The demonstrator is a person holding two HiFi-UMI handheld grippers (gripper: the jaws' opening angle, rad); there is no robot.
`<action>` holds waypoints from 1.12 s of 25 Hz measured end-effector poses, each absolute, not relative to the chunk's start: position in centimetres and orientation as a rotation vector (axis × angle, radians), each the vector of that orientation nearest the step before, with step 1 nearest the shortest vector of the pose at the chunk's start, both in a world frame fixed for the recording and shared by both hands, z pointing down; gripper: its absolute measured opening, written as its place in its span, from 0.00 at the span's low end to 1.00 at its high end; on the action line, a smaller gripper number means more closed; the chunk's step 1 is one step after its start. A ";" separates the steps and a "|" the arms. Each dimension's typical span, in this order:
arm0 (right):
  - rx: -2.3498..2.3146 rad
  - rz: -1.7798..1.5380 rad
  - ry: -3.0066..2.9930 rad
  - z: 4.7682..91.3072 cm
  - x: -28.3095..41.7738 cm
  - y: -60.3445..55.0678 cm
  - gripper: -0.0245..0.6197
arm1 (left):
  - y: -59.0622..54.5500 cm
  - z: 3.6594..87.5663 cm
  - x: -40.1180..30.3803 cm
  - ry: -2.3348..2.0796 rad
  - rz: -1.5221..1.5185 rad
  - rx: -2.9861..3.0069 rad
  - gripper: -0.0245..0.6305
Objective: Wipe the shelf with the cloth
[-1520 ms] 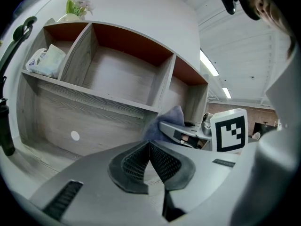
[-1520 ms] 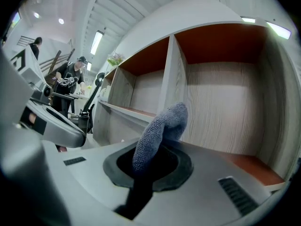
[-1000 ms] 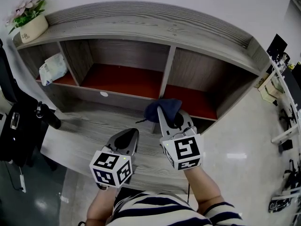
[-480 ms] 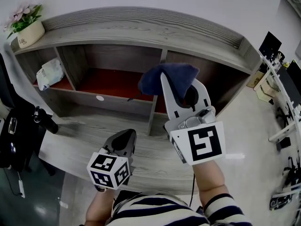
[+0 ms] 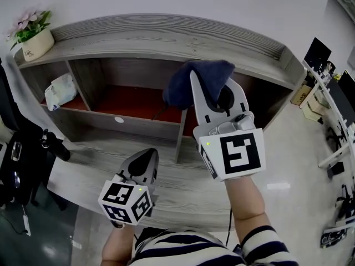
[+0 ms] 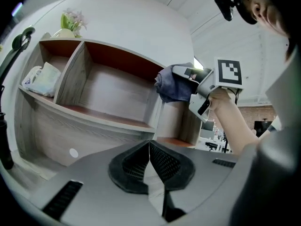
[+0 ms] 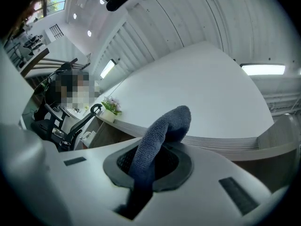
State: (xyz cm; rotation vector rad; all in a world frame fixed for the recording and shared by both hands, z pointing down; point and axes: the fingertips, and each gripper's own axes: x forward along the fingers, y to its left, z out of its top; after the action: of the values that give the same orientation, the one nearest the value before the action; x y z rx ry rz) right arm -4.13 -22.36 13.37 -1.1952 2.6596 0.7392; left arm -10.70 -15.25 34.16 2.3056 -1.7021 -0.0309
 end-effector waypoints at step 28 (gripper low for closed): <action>-1.601 0.676 2.444 13.3 10.9 -24.3 0.11 | -17.2 33.9 -4.7 -1.505 -0.003 2.451 0.06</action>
State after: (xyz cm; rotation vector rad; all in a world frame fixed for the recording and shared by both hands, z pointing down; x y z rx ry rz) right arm 10.94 -24.29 13.33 -1.6015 2.4435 0.6765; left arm -4.68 -17.19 33.87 2.4513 -1.5048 -0.0027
